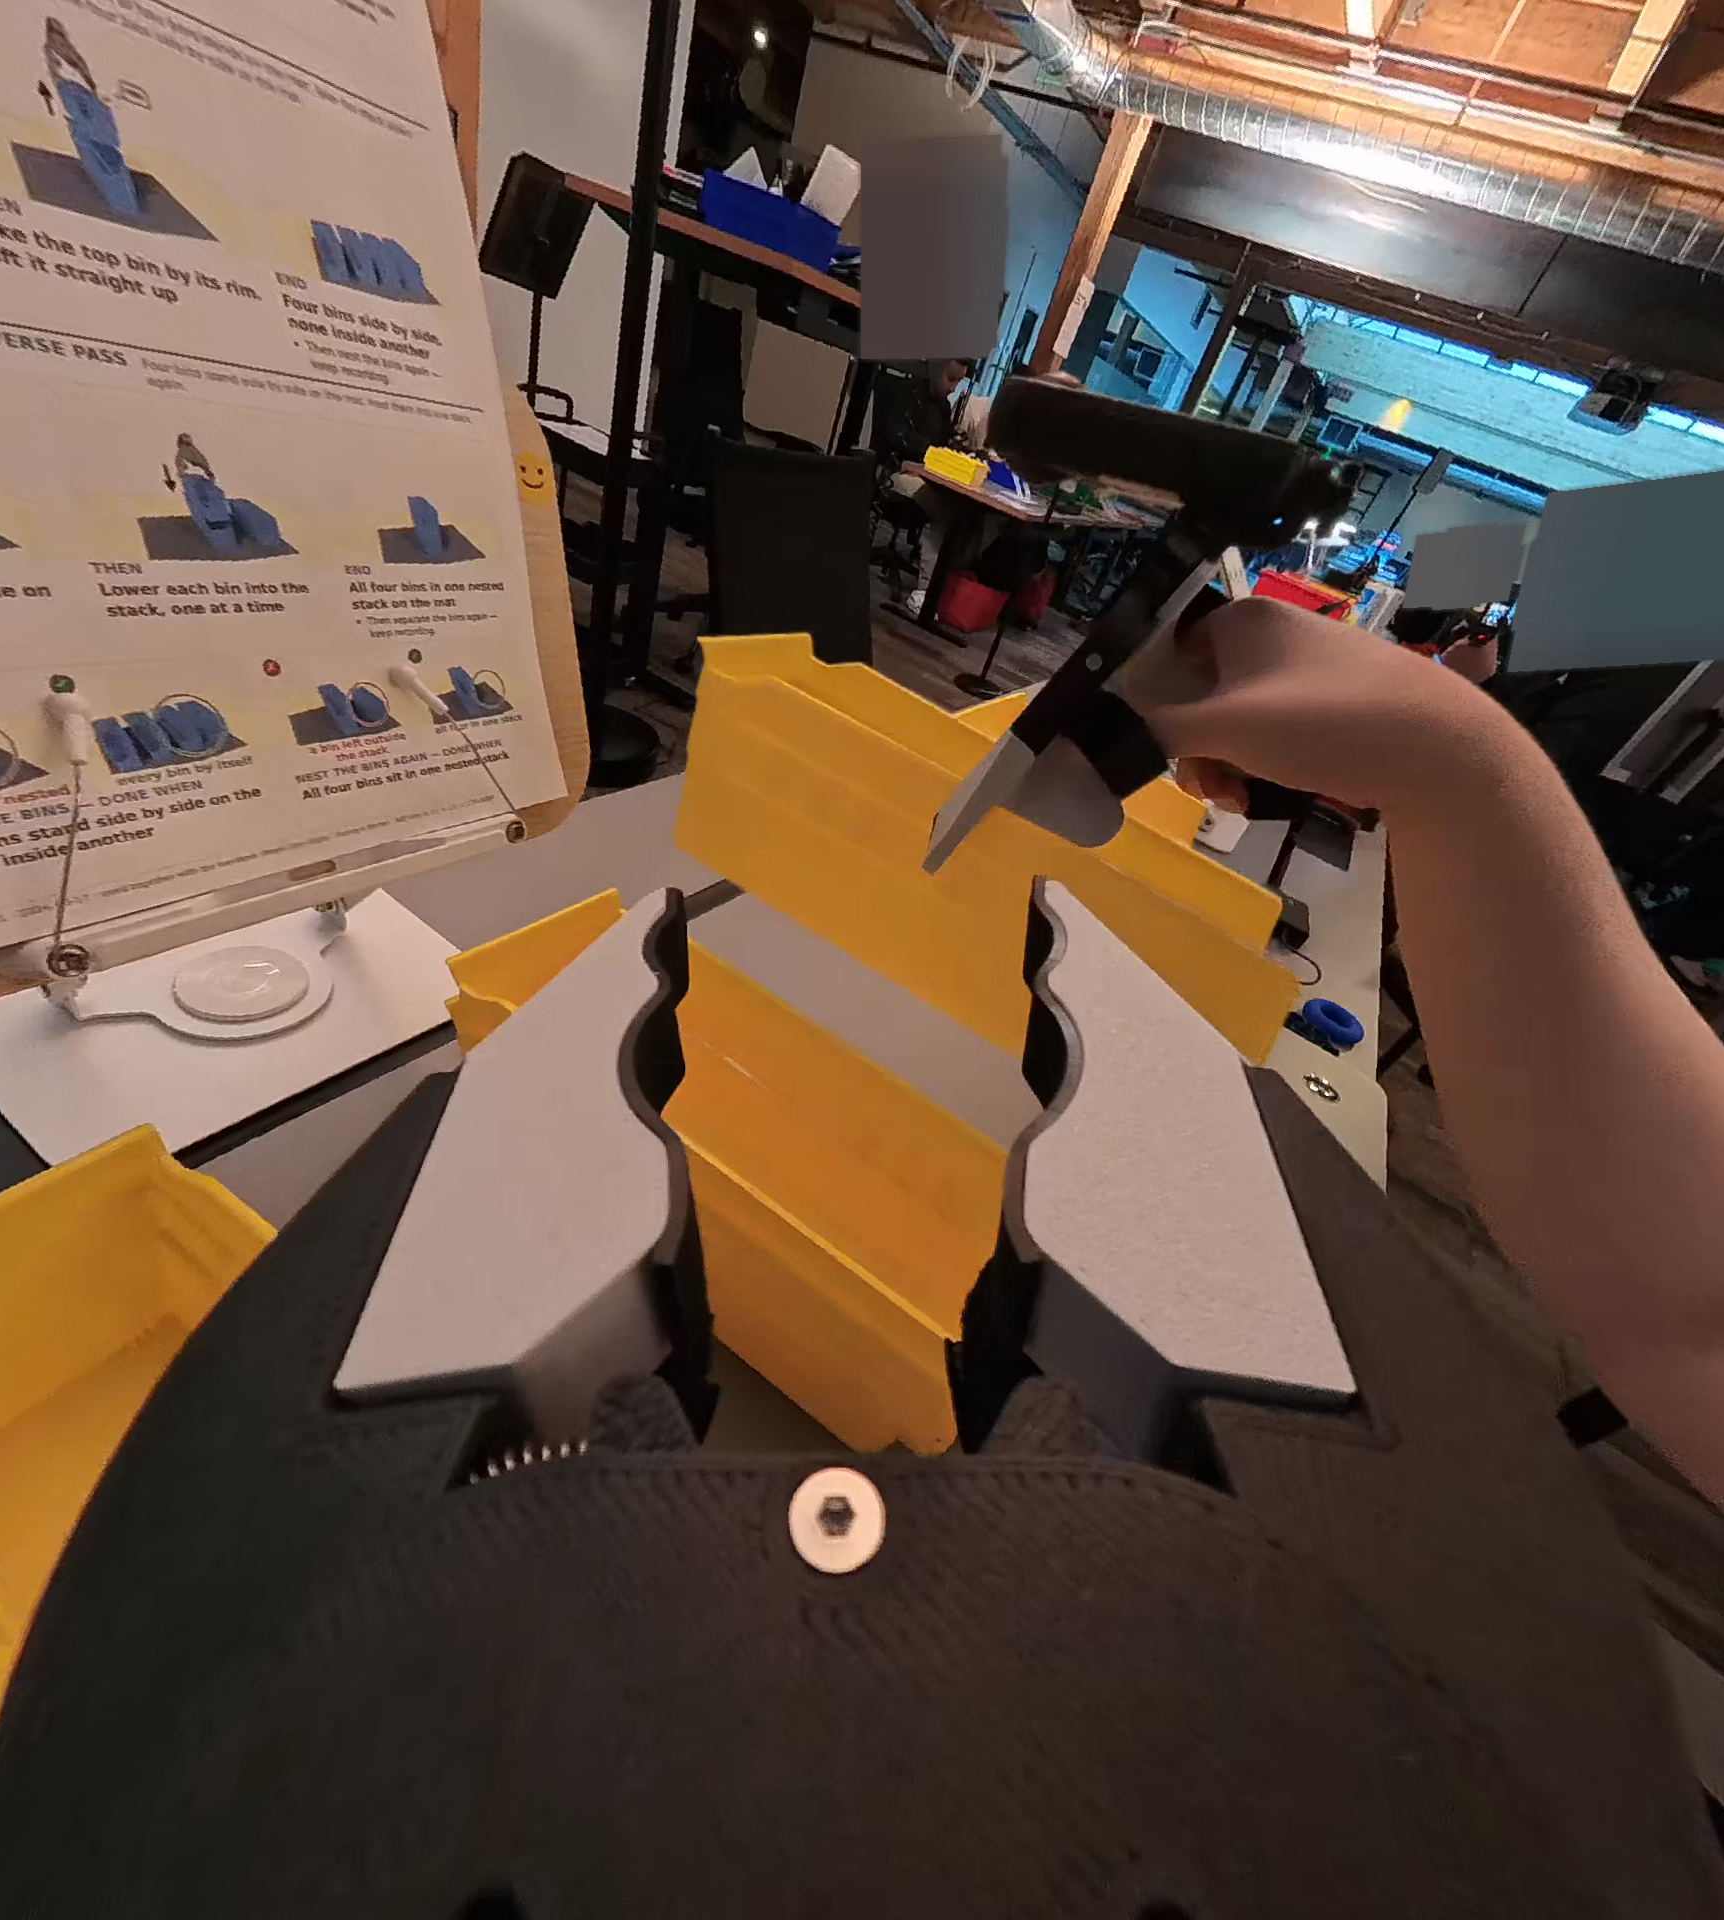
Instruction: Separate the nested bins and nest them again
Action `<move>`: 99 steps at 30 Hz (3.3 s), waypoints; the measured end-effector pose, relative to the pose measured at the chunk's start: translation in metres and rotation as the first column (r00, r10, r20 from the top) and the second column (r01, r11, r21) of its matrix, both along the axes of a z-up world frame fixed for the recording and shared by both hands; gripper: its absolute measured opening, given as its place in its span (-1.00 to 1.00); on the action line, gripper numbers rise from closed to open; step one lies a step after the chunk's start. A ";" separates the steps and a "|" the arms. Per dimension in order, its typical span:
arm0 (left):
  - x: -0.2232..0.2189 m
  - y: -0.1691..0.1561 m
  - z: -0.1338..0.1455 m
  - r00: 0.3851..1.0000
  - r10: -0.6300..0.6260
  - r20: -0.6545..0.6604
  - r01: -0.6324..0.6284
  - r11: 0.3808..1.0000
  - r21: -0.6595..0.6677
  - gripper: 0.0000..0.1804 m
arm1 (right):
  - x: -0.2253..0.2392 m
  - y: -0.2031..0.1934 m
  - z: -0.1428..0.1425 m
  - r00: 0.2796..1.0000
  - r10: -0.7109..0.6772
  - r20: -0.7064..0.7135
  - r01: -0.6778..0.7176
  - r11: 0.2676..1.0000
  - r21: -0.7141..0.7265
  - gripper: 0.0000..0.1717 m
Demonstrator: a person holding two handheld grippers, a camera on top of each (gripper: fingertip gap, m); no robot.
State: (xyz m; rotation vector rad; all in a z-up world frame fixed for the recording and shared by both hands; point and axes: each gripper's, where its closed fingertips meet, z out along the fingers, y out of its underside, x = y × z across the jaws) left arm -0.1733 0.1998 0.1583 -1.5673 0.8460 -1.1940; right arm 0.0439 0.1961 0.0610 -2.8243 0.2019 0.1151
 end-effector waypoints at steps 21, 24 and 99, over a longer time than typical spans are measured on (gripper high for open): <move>-0.009 0.004 0.002 1.000 0.006 0.031 -0.005 1.000 -0.020 -0.25 | -0.093 0.041 -0.048 0.999 -0.008 0.048 0.011 0.997 -0.074 0.38; -0.009 0.002 0.003 0.999 0.002 0.035 -0.001 1.000 -0.017 -0.25 | -0.092 0.040 -0.059 0.999 -0.036 0.031 0.038 0.995 -0.095 0.39; -0.108 0.063 -0.153 0.509 0.601 -0.616 -0.726 0.684 0.068 0.50 | 0.176 0.007 0.052 0.883 -0.314 0.350 -0.221 0.380 0.898 0.39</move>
